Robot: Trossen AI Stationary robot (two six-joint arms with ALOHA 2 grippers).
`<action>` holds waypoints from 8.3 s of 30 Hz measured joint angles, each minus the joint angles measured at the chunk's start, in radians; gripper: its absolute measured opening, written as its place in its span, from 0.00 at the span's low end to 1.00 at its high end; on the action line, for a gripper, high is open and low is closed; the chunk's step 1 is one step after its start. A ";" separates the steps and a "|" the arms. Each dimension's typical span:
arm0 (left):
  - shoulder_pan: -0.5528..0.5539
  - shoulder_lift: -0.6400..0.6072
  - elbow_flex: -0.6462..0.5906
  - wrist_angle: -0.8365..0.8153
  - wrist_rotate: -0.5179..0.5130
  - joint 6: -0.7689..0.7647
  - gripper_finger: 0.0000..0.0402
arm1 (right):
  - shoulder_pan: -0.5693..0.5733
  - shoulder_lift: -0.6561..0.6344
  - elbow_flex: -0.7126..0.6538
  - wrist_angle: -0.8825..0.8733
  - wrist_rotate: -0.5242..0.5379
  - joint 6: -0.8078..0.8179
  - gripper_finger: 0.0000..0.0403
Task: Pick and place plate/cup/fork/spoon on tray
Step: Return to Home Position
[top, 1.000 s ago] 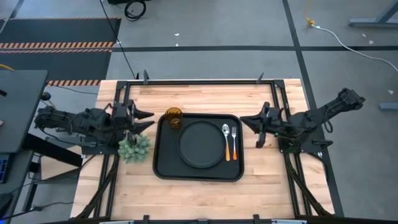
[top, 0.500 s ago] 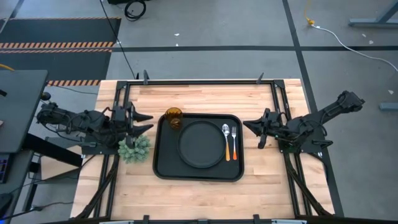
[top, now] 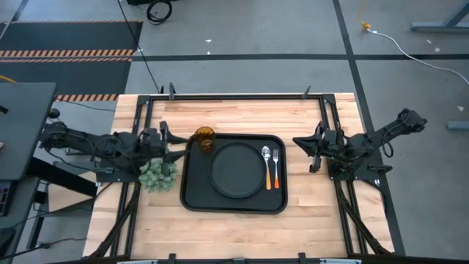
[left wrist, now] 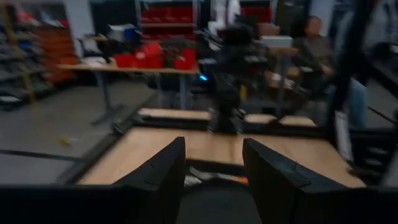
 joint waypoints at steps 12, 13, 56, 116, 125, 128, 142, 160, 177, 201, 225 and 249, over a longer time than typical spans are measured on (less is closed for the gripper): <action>0.149 0.043 0.000 0.105 0.028 -0.029 0.41 | 0.005 -0.150 0.000 -0.211 -0.050 0.161 0.03; 0.148 0.043 0.000 0.106 0.028 -0.026 0.41 | 0.005 -0.170 0.000 -0.226 -0.051 0.161 0.03; 0.149 0.213 0.000 0.233 0.083 -0.016 0.16 | 0.004 -0.474 -0.248 -0.031 -0.019 0.034 0.03; 0.349 -0.423 -0.470 -0.112 0.390 -0.157 0.01 | -0.025 -0.473 -0.369 -0.028 -0.045 0.192 0.04; 0.436 -0.619 -0.465 -0.216 0.518 -0.112 0.01 | -0.026 -0.473 -0.369 -0.023 -0.019 0.185 0.04; 0.450 -0.618 -0.465 -0.215 0.535 -0.111 0.01 | -0.025 -0.473 -0.369 -0.033 -0.014 0.184 0.04; 0.449 -0.621 -0.469 -0.198 0.542 -0.050 0.01 | -0.026 -0.472 -0.369 -0.077 0.100 0.078 0.04; 0.449 -0.619 -0.469 -0.221 0.528 -0.051 0.01 | -0.029 -0.456 -0.369 -0.124 0.192 -0.102 0.04; 0.449 -0.619 -0.473 -0.187 0.441 -0.049 0.01 | -0.138 -0.463 -0.369 -0.099 -0.412 0.108 0.04; 0.439 -0.619 -0.472 -0.026 0.496 -0.162 0.01 | -0.384 -0.472 -0.369 -0.134 -0.592 0.061 0.04; 0.423 -0.619 -0.470 -0.027 0.496 -0.156 0.01 | -0.622 -0.384 -0.369 -0.157 -0.711 -0.052 0.04; 0.424 -0.619 -0.470 0.019 0.477 -0.072 0.01 | -0.535 -0.470 -0.369 -0.101 -0.727 0.023 0.04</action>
